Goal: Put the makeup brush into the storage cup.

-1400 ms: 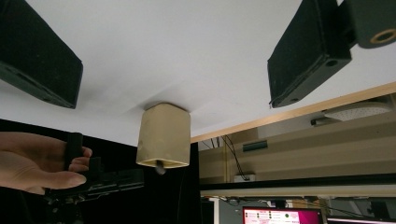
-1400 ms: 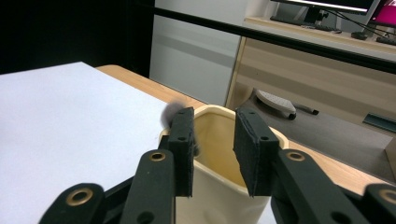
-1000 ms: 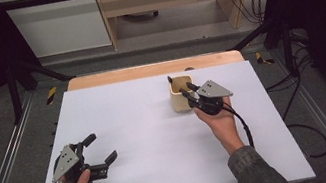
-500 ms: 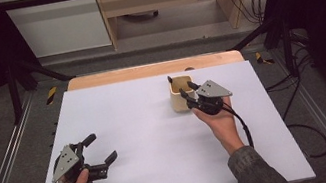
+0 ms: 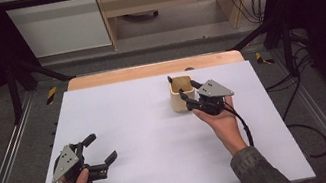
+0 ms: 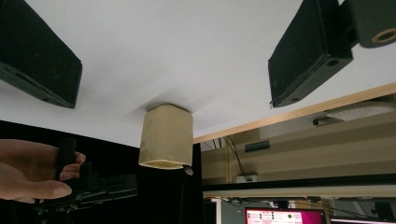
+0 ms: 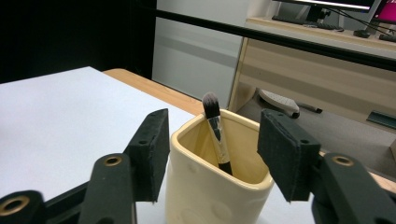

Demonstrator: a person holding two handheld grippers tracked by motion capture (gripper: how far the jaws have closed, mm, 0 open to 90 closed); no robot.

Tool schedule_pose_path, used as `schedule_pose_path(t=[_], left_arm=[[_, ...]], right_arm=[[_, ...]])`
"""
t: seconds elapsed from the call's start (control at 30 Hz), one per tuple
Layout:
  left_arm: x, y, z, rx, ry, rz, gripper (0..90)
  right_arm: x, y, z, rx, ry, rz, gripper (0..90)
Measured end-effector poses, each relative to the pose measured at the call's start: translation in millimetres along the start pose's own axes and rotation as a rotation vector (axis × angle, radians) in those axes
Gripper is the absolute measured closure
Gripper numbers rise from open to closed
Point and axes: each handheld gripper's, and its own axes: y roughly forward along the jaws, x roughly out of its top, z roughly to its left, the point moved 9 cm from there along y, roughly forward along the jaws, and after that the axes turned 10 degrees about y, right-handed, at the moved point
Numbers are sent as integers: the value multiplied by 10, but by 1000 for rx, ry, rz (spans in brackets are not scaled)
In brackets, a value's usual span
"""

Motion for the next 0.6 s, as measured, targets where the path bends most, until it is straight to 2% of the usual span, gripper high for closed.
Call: schedule_pose_path(t=[0.23, 0.6], left_arm=[[-2, -2, 5, 2, 0, 1, 26], [3, -3, 3, 0, 0, -3, 25]], right_arm=[[11, -25, -9, -1, 16, 11, 330], [1, -56, -42, -8, 51, 38, 216]])
